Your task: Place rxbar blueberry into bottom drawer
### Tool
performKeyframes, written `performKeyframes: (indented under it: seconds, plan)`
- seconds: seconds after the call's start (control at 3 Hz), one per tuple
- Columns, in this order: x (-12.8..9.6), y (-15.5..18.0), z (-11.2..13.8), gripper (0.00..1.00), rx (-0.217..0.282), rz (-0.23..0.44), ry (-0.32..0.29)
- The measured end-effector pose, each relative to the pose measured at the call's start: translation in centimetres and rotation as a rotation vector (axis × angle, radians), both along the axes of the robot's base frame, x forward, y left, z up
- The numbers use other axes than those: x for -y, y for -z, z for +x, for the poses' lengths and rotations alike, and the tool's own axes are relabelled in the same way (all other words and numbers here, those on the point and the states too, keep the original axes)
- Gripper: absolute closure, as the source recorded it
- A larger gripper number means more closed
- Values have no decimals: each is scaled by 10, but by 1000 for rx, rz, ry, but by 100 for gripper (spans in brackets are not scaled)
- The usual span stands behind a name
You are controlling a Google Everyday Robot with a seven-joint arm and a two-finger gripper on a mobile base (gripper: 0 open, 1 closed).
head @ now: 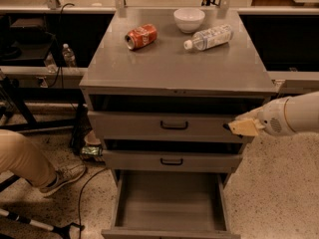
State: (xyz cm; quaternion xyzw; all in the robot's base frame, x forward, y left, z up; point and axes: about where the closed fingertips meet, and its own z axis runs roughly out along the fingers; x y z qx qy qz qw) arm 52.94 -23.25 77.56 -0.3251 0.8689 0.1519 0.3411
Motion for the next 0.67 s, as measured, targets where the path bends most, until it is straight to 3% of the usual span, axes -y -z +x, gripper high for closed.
performKeyframes:
  seconds: [0.67]
  plan:
    - [-8,166,-42,100,-247,218,-14]
